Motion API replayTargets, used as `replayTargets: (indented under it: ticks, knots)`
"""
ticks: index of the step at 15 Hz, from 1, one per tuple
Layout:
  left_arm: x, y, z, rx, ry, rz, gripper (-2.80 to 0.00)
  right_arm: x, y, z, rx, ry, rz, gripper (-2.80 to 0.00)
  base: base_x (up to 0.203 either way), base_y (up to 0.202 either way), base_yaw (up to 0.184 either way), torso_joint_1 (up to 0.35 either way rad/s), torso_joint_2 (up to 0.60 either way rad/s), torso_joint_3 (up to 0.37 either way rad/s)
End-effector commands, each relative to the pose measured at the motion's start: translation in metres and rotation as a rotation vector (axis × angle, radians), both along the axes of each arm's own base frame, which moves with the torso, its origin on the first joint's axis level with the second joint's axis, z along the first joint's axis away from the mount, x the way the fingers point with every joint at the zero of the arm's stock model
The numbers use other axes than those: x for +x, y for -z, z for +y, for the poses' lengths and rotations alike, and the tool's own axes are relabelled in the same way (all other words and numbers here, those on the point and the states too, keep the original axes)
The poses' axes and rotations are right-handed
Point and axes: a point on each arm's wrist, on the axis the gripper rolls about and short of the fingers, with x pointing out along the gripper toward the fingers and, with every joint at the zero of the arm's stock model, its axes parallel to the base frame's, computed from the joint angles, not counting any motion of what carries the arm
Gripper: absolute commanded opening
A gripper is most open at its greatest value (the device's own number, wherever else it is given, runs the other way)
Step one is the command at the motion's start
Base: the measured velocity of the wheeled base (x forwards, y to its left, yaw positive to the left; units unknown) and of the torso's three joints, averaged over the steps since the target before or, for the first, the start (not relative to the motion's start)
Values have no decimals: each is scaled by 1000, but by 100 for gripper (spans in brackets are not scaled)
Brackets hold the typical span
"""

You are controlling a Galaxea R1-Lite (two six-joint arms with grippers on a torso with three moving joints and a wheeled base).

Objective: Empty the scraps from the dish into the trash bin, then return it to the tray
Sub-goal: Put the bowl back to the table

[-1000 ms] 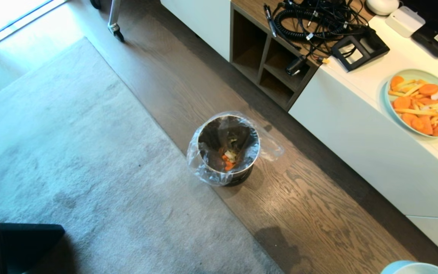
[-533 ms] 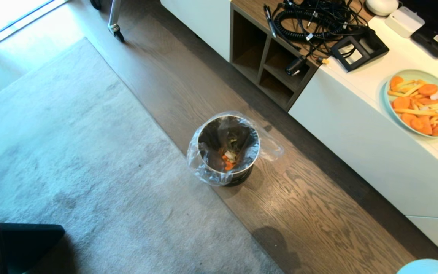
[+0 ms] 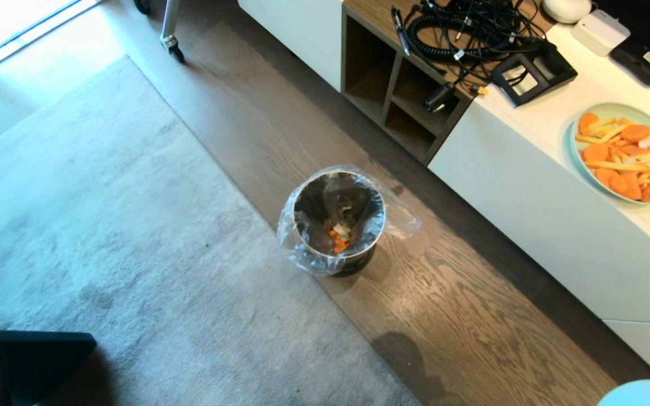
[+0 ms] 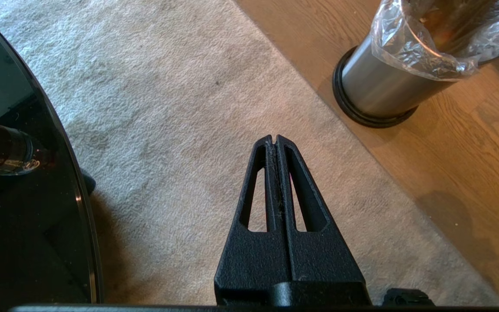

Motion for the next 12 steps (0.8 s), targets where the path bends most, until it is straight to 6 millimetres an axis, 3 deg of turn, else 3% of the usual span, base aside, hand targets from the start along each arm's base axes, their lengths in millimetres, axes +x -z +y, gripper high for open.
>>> replayTargets:
  ticks: [1,12]
  knots:
    - [0,0,0,-1,0,-1,-280,0,0,0,-1,0,1,-280,0,0,0,0,0,0]
    - [0,0,0,-1,0,-1,-280,0,0,0,-1,0,1,-280,0,0,0,1,1,19]
